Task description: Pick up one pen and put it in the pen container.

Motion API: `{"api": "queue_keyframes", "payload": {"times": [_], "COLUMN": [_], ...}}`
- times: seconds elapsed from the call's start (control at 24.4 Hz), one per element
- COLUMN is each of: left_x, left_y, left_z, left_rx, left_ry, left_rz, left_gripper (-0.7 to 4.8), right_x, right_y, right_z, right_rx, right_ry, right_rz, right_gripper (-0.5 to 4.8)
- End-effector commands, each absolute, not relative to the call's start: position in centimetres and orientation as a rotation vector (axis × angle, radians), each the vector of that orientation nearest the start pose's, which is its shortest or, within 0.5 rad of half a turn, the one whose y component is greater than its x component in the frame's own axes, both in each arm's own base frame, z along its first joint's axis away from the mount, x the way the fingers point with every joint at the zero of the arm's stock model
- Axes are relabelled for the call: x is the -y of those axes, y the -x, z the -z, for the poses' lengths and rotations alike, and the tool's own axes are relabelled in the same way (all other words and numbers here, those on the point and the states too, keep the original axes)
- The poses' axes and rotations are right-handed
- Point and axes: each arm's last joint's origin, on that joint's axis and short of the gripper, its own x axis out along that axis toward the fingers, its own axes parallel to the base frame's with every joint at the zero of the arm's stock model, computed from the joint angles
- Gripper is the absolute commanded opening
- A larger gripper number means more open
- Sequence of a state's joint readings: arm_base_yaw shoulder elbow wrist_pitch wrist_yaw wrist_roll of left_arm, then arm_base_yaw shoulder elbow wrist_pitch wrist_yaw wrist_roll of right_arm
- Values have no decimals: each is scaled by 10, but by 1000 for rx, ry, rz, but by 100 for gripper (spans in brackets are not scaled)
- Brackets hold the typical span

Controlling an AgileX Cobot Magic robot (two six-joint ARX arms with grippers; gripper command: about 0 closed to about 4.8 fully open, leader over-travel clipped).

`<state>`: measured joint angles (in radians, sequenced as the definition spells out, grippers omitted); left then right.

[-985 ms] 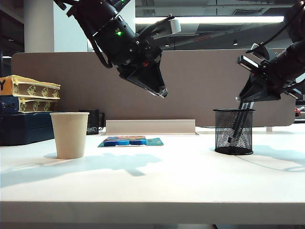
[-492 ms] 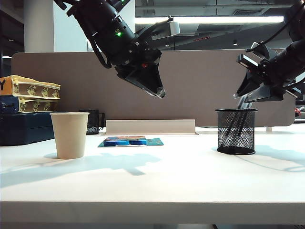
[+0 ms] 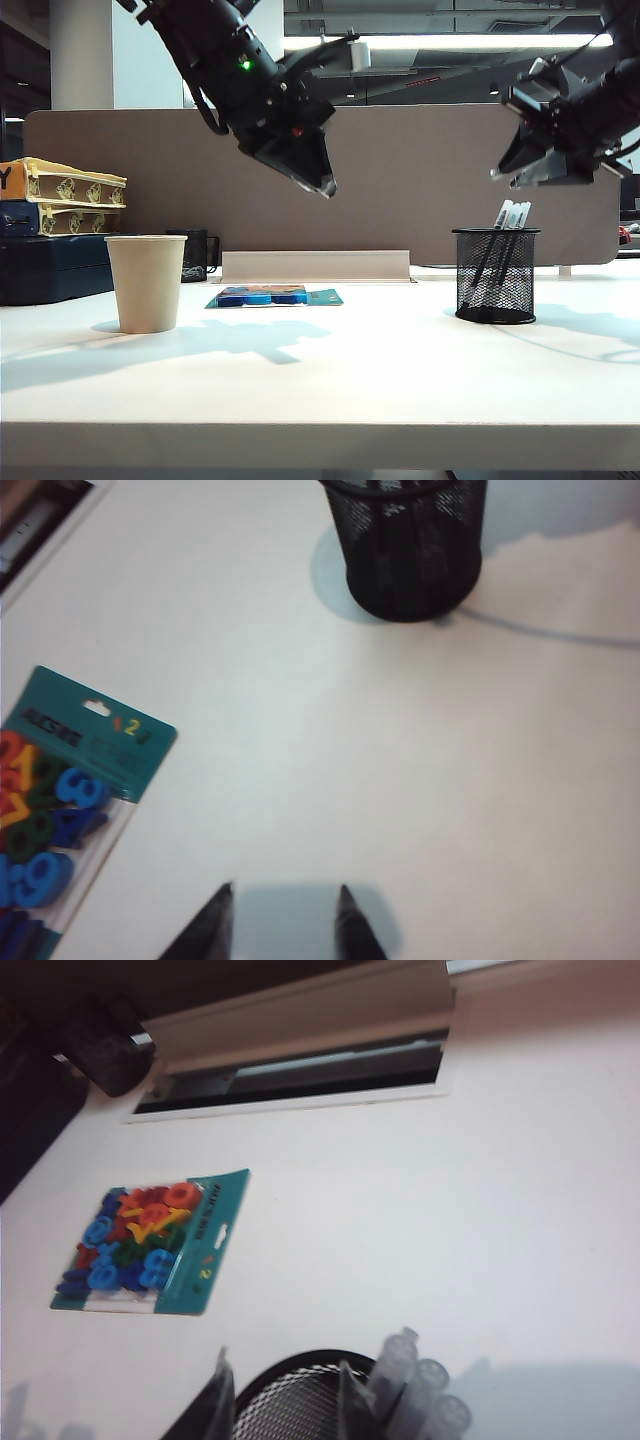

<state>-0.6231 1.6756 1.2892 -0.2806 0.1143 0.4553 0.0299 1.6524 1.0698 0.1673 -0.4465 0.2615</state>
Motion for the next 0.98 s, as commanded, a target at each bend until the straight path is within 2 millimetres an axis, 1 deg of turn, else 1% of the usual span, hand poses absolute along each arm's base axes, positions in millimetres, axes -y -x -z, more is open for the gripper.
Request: {"api": "queue_keyframes", "payload": {"times": [0.04,0.16,0.25,0.37,0.57,0.62,0.78,0.98], "left_x": [216,209,203,192,186,183,176,168], "left_y": [-299,-298,-294,-287,-279,-276,-267,-257], "left_z": [-290,-302,-312,-328,-337,-339,-349,-360], "left_rx": [-393,-353,-330,-303,-306,-313,-314,-300], "left_ry": [-571,-558,-550,-515,-516,-518,-519,-511], "left_rz": [821,803,790,763,749,746,732,712], "left_gripper": [125,125,125,125,125,125,125,125], "right_x": [-23,-19,-14,-11,-11,-12,-12,-12], "right_y": [-359,-355,-349,-336,-323,-317,-305,-294], "right_z": [-262,-272,-282,-302,-318,-324,-336,-347], "right_rx": [-405,-376,-349,-306,-274,-271,-247,-218], "right_ry": [-327,-324,-321,-314,-310,-310,-307,-303], "right_rz": [-424,-421,-412,-414,-448,-466,-483,-492], "right_gripper": [131,131,131,131,131,131,131,131]}}
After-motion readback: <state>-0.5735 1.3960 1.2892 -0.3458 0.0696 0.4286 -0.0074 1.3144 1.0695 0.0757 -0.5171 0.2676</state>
